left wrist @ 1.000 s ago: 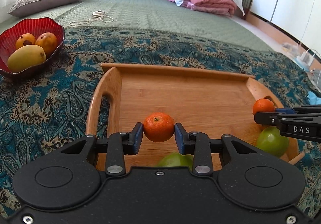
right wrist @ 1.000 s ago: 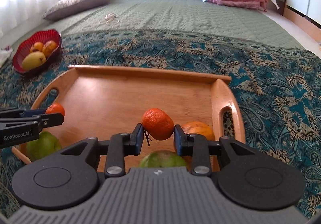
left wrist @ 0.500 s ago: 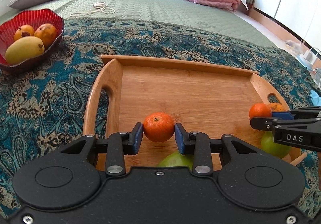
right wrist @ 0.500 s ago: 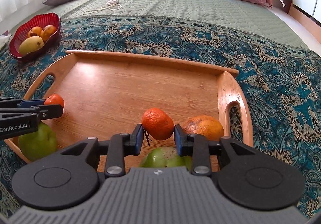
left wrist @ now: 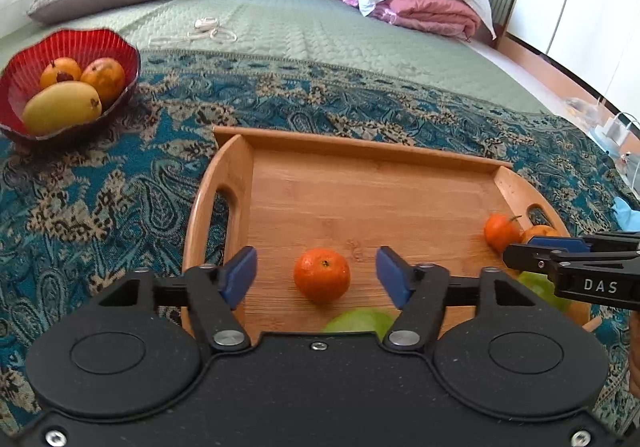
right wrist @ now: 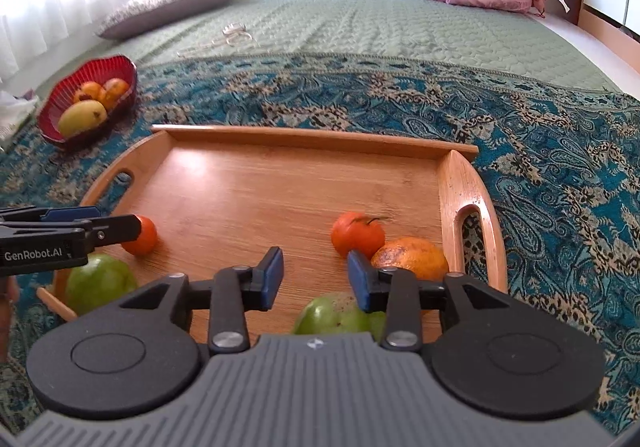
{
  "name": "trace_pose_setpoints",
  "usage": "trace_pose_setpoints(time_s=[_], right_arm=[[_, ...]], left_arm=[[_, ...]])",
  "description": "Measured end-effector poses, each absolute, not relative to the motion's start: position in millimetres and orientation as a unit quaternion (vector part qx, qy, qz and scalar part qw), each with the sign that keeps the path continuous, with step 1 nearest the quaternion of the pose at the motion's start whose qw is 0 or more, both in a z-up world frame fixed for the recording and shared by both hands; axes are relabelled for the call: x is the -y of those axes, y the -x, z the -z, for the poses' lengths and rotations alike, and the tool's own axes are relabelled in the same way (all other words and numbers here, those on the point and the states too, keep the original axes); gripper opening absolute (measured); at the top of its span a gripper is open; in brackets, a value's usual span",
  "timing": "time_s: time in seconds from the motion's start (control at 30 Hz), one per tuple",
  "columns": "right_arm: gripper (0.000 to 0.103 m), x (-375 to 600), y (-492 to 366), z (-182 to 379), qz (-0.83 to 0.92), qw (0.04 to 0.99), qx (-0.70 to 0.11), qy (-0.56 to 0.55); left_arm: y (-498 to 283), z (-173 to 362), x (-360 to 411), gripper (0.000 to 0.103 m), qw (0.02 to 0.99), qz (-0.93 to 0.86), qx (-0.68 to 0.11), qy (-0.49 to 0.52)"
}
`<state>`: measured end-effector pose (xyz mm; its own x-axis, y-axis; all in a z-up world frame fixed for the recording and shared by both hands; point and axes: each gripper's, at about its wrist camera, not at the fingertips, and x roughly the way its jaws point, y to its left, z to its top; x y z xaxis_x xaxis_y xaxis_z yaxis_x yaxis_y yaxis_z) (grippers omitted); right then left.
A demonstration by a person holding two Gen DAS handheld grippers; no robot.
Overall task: Organize fruits
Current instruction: 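Open both grippers to drop the tangerines onto the tray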
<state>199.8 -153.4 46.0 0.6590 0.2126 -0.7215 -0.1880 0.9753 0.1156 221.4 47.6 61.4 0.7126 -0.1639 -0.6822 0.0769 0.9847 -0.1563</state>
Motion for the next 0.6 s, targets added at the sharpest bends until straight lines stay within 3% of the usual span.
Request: trace_pose_setpoints(time_s=[0.13, 0.33, 0.6], right_arm=[[0.073, 155, -181, -51, -0.116, 0.922, -0.370, -0.017], [0.089, 154, -143, -53, -0.131, 0.939, -0.319, -0.002], [0.094, 149, -101, -52, -0.145, 0.953, -0.267, 0.004]], left_arm=[[-206, -71, -43, 0.084, 0.932, 0.077, -0.352, 0.039], [-176, -84, -36, 0.093, 0.942, 0.096, -0.321, 0.019], [-141, -96, -27, 0.096, 0.941, 0.122, -0.316, 0.011]])
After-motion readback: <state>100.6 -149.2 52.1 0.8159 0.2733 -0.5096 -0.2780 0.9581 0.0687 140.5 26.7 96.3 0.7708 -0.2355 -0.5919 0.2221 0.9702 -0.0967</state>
